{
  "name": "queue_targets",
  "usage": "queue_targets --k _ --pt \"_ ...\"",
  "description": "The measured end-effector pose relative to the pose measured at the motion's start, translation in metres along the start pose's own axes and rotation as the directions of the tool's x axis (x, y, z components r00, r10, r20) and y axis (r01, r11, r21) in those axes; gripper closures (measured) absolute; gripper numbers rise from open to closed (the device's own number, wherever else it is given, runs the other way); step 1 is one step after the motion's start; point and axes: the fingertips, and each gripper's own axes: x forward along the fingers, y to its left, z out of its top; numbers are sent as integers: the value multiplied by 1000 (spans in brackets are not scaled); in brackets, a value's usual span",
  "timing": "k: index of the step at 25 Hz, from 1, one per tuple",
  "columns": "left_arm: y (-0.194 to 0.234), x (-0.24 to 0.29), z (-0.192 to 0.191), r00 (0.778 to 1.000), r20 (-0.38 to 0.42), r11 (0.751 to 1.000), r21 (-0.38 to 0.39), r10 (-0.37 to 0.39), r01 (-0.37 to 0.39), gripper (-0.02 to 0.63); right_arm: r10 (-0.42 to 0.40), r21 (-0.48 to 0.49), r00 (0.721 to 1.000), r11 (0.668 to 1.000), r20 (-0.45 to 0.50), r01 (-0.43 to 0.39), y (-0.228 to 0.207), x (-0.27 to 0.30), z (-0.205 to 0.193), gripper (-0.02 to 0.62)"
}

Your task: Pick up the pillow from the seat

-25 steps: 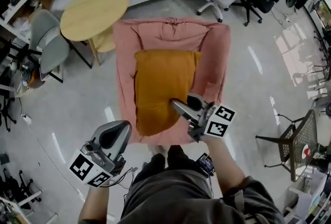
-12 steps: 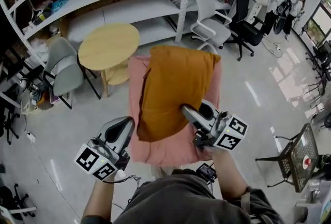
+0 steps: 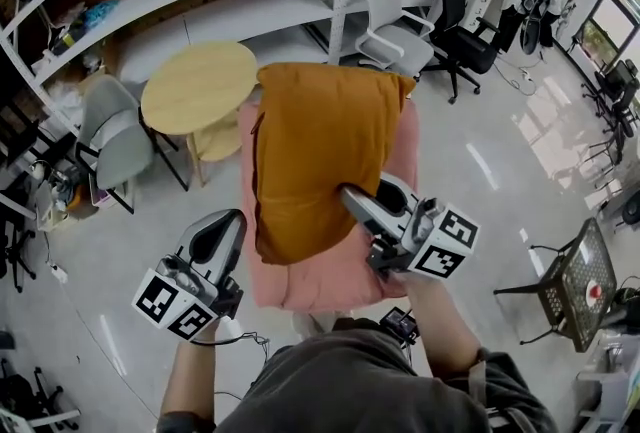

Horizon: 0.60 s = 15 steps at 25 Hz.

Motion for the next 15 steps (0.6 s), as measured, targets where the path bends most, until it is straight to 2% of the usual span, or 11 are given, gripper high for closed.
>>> queue_targets --k 15 --pt "11 8 -7 1000 -7 1000 -7 4 -4 597 -12 22 1000 1000 -13 12 -13 3 -12 486"
